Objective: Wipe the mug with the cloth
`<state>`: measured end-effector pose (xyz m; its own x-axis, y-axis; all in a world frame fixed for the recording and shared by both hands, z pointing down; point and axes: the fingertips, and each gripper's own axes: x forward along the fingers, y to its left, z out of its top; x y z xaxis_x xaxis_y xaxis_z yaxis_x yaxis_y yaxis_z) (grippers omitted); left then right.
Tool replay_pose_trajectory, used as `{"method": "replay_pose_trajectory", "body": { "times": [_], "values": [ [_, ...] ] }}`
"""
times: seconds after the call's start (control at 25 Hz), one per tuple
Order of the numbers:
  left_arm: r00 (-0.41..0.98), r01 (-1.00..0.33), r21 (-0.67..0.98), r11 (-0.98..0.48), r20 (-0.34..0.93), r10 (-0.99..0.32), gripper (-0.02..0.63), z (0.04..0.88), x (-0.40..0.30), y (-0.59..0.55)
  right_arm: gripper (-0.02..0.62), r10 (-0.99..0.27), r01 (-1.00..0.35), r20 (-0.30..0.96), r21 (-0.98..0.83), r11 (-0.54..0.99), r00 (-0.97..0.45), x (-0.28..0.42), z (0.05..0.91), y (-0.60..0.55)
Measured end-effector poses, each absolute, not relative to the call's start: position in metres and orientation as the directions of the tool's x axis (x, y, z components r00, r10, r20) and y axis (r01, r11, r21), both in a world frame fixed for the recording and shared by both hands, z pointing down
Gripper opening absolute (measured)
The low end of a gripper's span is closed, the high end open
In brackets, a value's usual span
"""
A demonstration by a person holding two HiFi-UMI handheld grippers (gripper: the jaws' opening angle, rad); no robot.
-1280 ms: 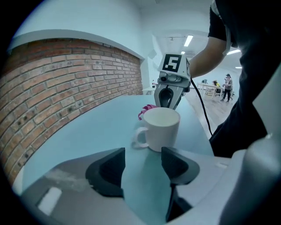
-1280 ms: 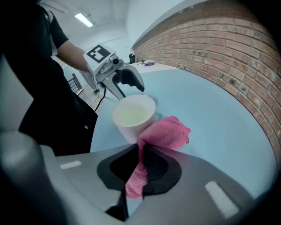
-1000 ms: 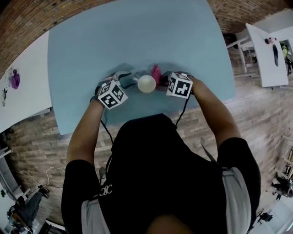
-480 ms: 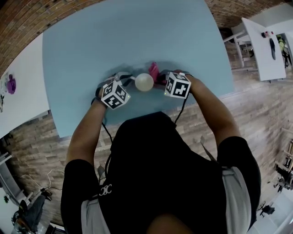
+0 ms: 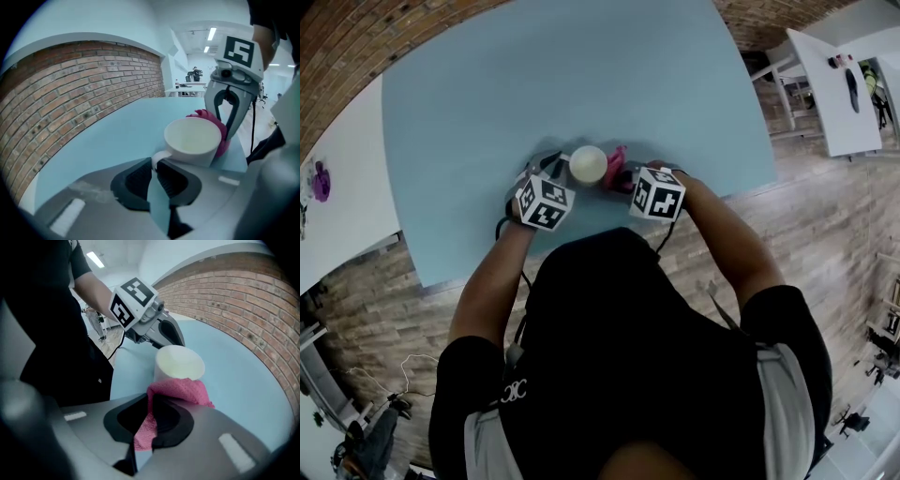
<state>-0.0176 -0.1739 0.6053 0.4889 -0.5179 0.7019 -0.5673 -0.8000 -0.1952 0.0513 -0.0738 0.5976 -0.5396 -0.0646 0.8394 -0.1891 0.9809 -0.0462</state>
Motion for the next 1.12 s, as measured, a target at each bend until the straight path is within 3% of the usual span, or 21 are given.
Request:
{"method": "replay_pose_trajectory", "body": {
  "times": [0.32, 0.6, 1.12],
  "values": [
    [0.492, -0.581, -0.171, -0.796, 0.704, -0.511, 0.04, 0.607, -0.015, -0.168, 0.035, -0.117, -0.293, 0.77, -0.094, 0.951, -0.627, 0.007, 0.601, -0.053],
    [0.532, -0.566, -0.094, -0.819, 0.717, -0.45, 0.048, 0.608, -0.011, -0.148, 0.035, -0.23, -0.457, 0.757, -0.101, 0.884, -0.612, 0.037, 0.598, -0.077],
    [0.585, -0.542, -0.002, -0.841, 0.717, -0.379, 0.049, 0.606, 0.007, -0.116, 0.035, -0.265, -0.457, 0.731, -0.072, 0.887, -0.629, 0.025, 0.577, -0.083]
  ]
}}
